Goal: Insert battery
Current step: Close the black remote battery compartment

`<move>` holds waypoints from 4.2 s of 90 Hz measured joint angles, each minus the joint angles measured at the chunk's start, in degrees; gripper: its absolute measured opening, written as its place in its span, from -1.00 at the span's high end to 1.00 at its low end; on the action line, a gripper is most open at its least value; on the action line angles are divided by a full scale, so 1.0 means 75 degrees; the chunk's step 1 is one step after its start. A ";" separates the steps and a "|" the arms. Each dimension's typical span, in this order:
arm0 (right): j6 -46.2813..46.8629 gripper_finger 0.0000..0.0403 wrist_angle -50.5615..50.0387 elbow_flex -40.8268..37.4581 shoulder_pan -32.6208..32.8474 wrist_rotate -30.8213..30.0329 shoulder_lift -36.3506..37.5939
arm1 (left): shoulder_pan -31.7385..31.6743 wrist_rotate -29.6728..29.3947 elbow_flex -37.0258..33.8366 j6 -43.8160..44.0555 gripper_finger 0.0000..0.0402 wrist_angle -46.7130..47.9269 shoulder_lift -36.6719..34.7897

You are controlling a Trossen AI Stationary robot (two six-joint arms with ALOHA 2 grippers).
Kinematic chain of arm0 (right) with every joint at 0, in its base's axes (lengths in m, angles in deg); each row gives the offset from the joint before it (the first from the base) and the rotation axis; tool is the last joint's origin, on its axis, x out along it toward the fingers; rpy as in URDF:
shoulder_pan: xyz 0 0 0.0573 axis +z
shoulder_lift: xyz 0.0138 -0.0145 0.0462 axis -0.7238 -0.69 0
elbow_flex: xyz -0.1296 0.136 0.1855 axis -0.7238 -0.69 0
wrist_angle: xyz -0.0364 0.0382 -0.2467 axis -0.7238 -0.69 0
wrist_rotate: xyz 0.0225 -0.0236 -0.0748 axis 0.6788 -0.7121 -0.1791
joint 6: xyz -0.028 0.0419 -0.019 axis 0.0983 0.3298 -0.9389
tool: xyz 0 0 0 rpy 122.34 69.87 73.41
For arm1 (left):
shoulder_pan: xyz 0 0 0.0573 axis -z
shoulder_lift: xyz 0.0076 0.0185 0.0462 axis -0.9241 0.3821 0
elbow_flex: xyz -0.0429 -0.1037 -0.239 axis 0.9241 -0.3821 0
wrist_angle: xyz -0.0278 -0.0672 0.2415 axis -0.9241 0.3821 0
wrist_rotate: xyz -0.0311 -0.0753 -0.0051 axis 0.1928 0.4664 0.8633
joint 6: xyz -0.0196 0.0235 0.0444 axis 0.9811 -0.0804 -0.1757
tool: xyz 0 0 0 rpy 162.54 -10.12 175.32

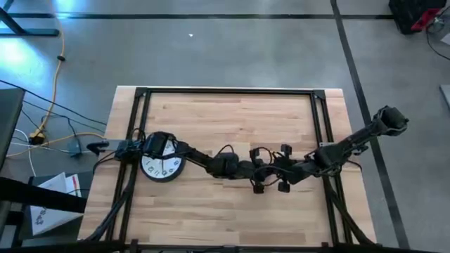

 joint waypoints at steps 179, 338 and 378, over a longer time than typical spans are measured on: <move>0.4263 0.58 -0.5572 -0.0021 0.2535 -0.0351 -0.0474 | 0.2629 -0.5337 -0.1069 0.7788 0.12 1.1127 -0.3345; 0.3994 0.16 -0.4530 0.0412 0.0706 0.0656 -0.1119 | 0.0397 -0.1016 -0.2901 0.2218 0.12 0.7574 -0.4401; -0.0838 0.16 -0.1122 0.0789 -0.3803 0.0940 -0.1131 | -0.0220 -0.1070 -0.6271 0.1898 0.12 0.3399 -0.6550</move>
